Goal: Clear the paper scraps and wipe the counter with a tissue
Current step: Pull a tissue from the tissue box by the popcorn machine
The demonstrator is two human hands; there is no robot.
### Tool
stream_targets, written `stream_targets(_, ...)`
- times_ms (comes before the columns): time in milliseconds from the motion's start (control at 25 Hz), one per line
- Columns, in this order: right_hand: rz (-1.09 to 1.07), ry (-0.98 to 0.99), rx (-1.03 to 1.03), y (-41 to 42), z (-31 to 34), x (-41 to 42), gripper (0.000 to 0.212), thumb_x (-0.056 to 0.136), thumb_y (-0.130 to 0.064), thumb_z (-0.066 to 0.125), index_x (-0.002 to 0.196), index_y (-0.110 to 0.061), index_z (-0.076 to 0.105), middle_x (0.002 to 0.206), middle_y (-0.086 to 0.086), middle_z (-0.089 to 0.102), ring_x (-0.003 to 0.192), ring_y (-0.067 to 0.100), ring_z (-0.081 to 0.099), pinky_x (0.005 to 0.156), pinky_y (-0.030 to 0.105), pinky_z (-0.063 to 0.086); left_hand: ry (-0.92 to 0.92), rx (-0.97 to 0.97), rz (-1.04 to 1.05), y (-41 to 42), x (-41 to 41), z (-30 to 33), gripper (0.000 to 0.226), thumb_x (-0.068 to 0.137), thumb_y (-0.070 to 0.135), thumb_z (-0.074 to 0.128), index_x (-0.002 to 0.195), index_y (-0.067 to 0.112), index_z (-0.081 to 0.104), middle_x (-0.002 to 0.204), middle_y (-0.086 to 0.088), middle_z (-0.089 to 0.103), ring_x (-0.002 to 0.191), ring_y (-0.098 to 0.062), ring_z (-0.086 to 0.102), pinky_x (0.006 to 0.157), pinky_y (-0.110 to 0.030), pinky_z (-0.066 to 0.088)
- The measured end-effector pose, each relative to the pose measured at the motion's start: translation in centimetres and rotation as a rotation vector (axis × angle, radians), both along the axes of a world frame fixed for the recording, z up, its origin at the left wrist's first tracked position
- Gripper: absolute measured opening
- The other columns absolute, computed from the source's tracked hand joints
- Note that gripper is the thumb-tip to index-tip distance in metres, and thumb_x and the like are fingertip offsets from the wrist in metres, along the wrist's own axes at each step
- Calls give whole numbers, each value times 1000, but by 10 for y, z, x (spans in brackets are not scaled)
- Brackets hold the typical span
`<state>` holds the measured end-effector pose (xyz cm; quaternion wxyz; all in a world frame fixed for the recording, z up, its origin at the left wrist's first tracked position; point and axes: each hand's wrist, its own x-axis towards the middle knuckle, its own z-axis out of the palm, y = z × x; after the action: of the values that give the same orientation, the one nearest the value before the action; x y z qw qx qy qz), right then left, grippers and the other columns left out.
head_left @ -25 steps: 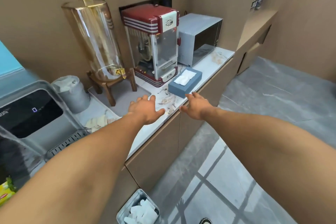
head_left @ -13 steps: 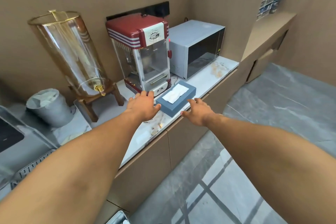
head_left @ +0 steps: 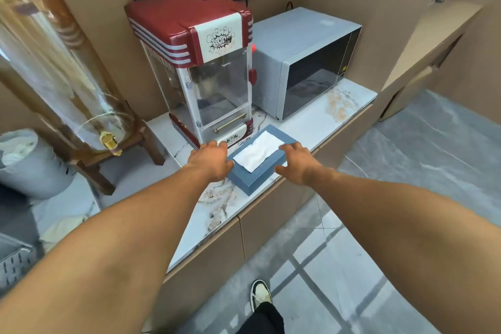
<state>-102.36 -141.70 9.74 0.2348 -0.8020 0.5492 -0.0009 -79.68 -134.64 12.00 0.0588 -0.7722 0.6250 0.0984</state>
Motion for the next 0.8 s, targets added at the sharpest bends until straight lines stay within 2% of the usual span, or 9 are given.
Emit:
stream_targets(280, 99, 94, -28, -87, -14, 47, 62, 93, -36, 61, 147, -20, 36, 145, 12, 36, 129, 33, 41, 105, 45, 42, 130, 23, 2, -71, 25, -39, 44, 96, 45, 52, 126, 13, 55, 126, -12, 58, 115, -33, 54, 93, -45, 49)
stream_targets(440, 152, 155, -49, -116, -34, 60, 53, 93, -19, 56, 144, -24, 42, 144, 10, 39, 129, 31, 39, 105, 42, 42, 150, 46, -20, -88, 28, -55, 37, 96, 40, 54, 120, 14, 63, 122, -10, 62, 113, -31, 56, 95, -41, 48)
stream_targets(600, 159, 167, -17, -138, -56, 64, 60, 89, -2, 56, 141, -30, 45, 142, 7, 39, 129, 29, 38, 103, 41, 47, 206, 57, -21, -96, 25, -73, 40, 93, 43, 60, 123, 16, 62, 123, -10, 59, 114, -31, 56, 94, -41, 49)
stream_targets(800, 220, 130, 50, -152, -75, 67, 65, 86, 2, 63, 139, -33, 48, 141, 5, 35, 127, 29, 41, 102, 41, 49, 275, 42, 2, -99, 14, -91, 43, 89, 45, 68, 121, 18, 61, 120, -7, 59, 108, -29, 58, 87, -39, 51)
